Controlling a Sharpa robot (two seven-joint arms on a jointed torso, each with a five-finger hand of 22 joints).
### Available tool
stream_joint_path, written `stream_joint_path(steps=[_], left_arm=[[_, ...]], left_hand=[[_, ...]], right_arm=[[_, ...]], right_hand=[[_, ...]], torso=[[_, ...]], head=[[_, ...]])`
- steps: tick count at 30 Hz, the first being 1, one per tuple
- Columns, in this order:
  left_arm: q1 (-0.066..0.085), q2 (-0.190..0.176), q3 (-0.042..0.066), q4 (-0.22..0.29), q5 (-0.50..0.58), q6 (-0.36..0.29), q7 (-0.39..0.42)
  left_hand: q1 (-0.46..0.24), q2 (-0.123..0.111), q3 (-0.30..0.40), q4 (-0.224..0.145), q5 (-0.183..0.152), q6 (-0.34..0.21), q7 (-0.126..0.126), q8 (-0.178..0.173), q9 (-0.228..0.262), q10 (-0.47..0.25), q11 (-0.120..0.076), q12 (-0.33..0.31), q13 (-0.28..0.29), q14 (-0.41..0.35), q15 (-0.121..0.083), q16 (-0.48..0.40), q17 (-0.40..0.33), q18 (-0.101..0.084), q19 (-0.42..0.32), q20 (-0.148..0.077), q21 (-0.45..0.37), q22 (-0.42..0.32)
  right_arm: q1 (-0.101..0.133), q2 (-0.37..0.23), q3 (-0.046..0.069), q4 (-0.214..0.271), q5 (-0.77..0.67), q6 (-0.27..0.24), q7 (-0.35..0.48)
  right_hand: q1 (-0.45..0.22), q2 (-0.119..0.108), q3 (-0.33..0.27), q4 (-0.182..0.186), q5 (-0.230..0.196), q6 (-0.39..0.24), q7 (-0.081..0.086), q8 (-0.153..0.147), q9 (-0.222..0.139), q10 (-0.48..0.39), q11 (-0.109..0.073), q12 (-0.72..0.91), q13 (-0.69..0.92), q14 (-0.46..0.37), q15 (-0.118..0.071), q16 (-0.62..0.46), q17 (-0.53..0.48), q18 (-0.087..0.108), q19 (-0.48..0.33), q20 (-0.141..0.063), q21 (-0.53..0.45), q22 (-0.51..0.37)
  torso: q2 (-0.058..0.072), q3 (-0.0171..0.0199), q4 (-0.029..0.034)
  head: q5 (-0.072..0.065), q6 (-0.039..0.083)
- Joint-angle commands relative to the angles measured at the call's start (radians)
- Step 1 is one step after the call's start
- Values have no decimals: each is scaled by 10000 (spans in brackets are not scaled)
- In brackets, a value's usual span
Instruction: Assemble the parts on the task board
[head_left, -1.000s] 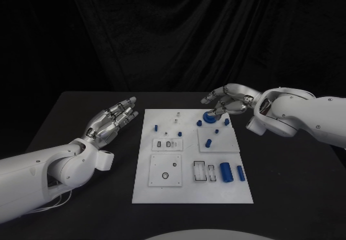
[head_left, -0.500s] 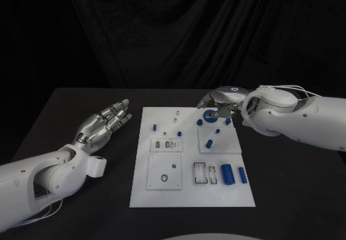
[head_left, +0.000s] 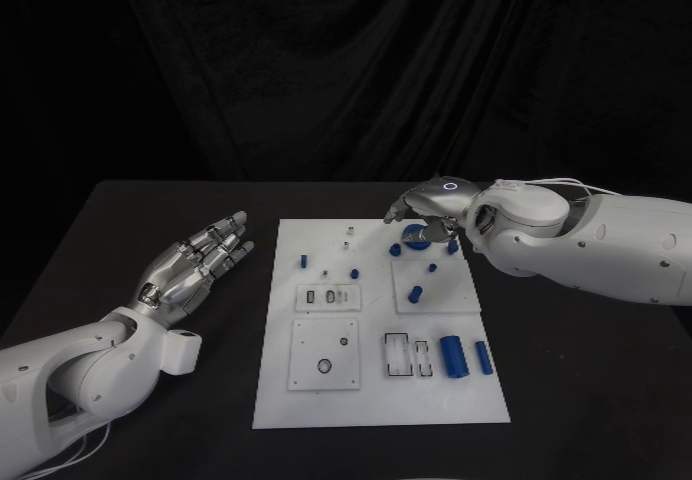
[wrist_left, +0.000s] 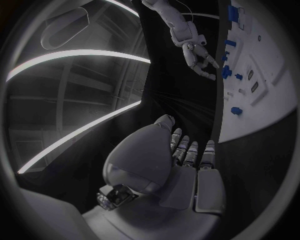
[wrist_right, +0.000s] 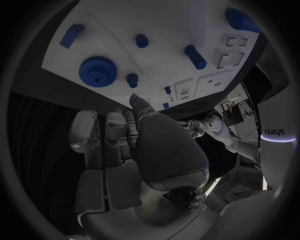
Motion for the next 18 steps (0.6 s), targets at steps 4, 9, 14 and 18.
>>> stream_joint_path(steps=[4,9,14,18], left_arm=[[37,8,10,66,-40,53,1512],[38,16,10,65,-40,92,1493],[38,34,9,41,-40,128,1492],[37,38,9,32,-40,151,1482]], left_hand=[[56,-83,49,6,38,42,-40,13,3,-77,-13,4,-8,7,60,39,13,115,-15,70,53,14],[57,-85,57,6,39,39,-39,11,3,-85,-12,3,-9,9,62,40,14,115,-13,75,54,14],[62,-87,84,5,39,39,-39,8,3,-117,0,-7,-13,6,78,38,13,114,-11,93,55,15],[64,-90,96,4,38,30,-37,5,2,-132,-4,-12,-15,6,85,38,12,114,-8,100,56,16]], right_arm=[[-101,-10,6,-27,-363,69,-229],[-178,13,6,-56,-366,179,-149],[-289,70,6,-123,-368,247,-71],[-374,103,6,-172,-368,283,-21]], right_hand=[[-123,-99,60,98,38,53,-21,-91,46,288,27,5,17,184,14,162,230,-245,162,7,218,285],[-104,-223,304,114,904,105,-33,-122,107,539,33,-131,-16,289,9,265,447,-281,228,12,393,568],[-201,-288,373,194,812,136,-42,-131,138,729,35,-147,1,343,9,316,549,-299,266,14,466,695],[-202,-295,380,196,813,138,-44,-132,140,745,35,-148,2,352,9,326,572,-303,274,14,476,712]], torso=[[-67,-23,25],[-129,-50,22],[-171,-58,27],[-230,-71,31]], head=[[42,-97],[61,-159],[56,-171],[82,-238]])
